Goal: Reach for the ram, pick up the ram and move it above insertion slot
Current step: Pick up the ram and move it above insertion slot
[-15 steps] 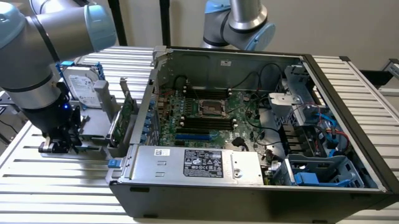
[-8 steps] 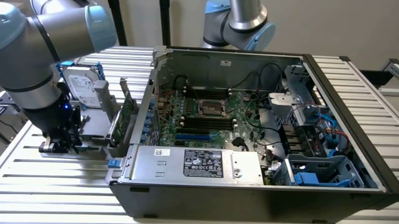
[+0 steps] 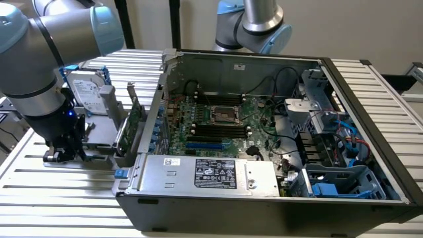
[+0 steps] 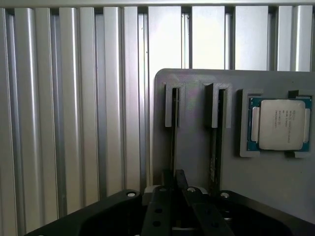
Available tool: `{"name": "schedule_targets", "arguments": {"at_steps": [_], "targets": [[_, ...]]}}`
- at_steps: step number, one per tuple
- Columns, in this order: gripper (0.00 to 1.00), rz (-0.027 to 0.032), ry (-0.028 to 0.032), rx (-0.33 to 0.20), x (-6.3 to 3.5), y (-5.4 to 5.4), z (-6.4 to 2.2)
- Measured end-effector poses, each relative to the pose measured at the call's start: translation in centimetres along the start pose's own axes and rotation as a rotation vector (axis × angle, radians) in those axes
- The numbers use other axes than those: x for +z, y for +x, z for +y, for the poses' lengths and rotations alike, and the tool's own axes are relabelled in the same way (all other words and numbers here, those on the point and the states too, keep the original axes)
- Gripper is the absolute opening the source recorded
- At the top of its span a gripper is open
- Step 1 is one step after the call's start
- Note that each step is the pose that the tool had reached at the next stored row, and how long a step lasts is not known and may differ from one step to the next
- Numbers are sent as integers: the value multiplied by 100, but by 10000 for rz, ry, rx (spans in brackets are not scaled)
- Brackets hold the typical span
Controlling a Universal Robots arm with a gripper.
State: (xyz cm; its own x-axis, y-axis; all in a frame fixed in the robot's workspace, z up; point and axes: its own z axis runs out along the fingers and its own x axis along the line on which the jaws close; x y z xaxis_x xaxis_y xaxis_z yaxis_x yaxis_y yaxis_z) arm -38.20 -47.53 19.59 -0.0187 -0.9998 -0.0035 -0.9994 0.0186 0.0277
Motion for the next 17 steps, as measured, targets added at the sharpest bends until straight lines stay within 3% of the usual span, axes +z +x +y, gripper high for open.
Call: {"name": "schedule_targets", "arguments": {"at_steps": [17], "targets": [[14, -5, 0, -91, 0, 0, 0]]}}
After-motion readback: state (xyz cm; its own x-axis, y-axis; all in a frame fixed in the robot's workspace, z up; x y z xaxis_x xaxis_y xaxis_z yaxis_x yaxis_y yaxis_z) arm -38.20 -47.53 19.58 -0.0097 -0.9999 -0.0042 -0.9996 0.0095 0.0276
